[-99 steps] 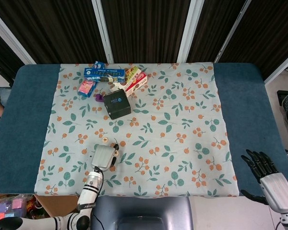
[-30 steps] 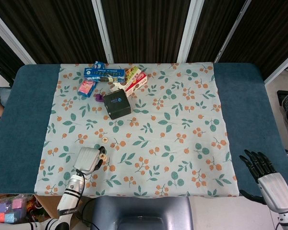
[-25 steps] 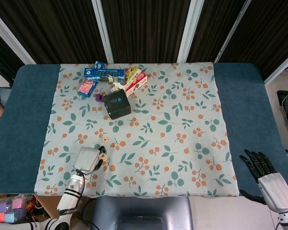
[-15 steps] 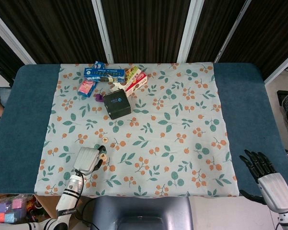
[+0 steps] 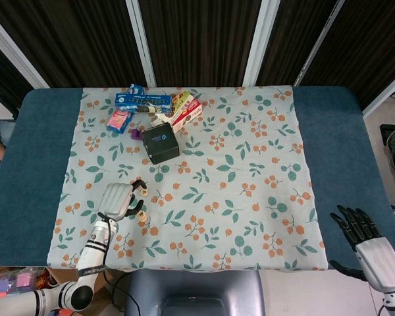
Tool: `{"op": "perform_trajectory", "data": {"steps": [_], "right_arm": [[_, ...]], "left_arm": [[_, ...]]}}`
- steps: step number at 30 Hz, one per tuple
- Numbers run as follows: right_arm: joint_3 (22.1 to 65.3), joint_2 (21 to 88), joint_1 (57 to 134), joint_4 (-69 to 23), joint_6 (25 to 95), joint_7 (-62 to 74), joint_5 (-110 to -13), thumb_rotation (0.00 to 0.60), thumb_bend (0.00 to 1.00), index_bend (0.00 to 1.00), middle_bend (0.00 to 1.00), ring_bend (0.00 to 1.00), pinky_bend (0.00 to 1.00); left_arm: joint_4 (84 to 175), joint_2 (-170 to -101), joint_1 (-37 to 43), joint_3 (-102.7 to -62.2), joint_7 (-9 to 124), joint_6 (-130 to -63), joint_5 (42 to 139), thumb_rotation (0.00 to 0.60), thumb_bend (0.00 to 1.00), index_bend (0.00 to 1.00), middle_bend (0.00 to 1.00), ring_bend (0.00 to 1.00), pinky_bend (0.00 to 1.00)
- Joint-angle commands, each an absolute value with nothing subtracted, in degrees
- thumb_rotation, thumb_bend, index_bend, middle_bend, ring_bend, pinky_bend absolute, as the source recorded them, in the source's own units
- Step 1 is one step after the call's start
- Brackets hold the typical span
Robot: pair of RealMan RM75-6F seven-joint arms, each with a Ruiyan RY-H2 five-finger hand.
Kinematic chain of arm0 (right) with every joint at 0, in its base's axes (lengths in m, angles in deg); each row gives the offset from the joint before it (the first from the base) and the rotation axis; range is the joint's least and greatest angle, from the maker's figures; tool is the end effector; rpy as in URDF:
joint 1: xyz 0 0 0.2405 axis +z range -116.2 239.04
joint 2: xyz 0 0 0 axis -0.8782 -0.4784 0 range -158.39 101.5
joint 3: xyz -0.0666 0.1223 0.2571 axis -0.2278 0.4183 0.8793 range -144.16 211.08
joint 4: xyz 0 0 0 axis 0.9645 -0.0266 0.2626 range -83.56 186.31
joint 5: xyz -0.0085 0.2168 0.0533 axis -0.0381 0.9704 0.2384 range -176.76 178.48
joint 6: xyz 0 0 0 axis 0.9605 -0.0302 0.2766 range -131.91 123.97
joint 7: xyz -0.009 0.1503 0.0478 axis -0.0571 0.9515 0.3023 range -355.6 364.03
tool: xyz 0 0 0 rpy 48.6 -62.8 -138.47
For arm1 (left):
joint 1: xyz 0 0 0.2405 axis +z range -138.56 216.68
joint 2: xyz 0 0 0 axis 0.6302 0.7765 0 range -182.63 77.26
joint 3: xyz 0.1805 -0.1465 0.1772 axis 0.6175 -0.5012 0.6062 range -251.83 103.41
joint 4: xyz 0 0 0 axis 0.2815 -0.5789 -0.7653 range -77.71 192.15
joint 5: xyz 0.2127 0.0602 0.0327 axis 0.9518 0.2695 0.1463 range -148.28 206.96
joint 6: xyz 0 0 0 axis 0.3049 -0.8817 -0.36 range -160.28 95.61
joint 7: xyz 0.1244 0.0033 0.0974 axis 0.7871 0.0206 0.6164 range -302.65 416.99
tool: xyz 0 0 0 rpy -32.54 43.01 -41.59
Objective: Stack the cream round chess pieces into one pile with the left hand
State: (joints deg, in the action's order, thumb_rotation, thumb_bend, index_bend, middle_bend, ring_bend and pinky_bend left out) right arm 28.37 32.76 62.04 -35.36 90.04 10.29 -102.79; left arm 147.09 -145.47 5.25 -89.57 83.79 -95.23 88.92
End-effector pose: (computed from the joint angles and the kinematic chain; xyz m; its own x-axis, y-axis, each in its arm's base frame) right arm -0.3422 -0.1372 0.1705 0.4259 -0.0415 0.9038 -0.8812 -0.2458 0.4039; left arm -0.1834 0.3578 -0.0295 0.3069 0.2118 0.9279 0.9449 -0.1841 -0.2705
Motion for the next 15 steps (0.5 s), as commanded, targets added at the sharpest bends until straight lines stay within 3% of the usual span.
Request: {"op": "perform_trajectory", "data": {"steps": [1,15], "right_arm": [[28.4,32.9,62.1,-35.4,89.7,9.9,-102.7,0.600,0.14,0.00,0.00,0.00,0.00],[28.7,33.0,62.2,-35.5,89.6,10.0,-102.1,0.600,0.14,0.00,0.00,0.00,0.00]], "left_arm": [[141.1,-146.1,1.2,-92.7,83.5,-90.3,82.6,0.600,0.40,0.40,1.00,1.00,1.00],[134.5,-148.1,-3.6,-90.8,86.0,-85.7,76.6,0.600,0.36,0.40,1.00,1.00,1.00]]}}
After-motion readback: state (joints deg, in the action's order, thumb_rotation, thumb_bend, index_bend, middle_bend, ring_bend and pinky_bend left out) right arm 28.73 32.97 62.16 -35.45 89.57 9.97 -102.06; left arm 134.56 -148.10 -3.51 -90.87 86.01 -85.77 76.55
